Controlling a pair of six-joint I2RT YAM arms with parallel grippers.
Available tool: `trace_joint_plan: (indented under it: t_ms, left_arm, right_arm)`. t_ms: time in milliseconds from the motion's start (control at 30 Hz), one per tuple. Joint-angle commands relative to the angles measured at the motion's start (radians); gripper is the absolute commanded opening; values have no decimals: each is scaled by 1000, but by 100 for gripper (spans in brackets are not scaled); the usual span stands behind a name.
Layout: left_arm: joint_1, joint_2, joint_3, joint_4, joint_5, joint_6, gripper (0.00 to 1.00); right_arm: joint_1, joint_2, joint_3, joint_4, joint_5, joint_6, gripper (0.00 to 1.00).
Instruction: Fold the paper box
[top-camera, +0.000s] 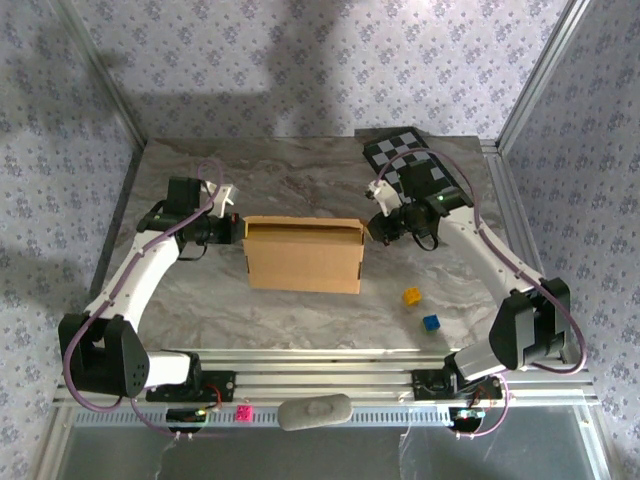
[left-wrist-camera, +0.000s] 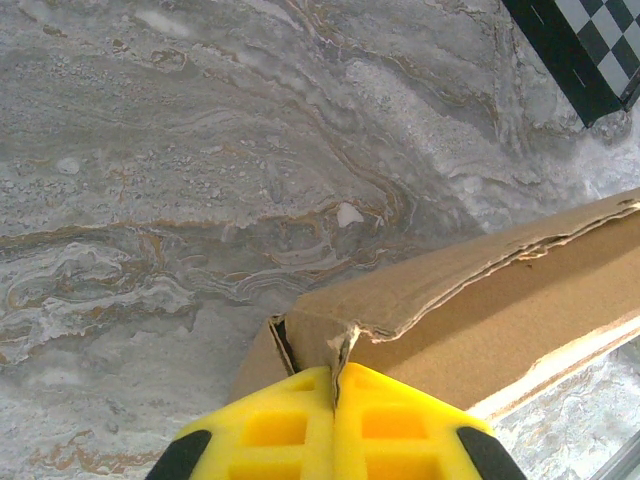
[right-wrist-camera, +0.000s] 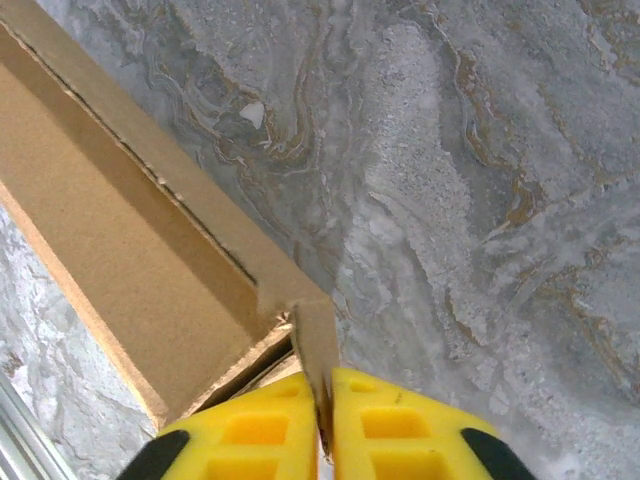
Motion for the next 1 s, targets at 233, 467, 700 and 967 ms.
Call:
trace_joint_plan:
  t_ms: [233,467,700,967]
  left_arm:
    - [-8,3,34,-37,-18,10,0]
    - [-8,-3,41,-39,-20,8,0]
    - [-9,-13,48,-45,-28,5,0]
    - [-9,-19,60,-48,-36,-1,0]
  right_arm:
    - [11,29,106,-59,-18,99,0]
    - [22,99,196,-147,-25,236,0]
    - [35,167,305,-222,-20,382,0]
    - [31,225,419,-350,-13,519,0]
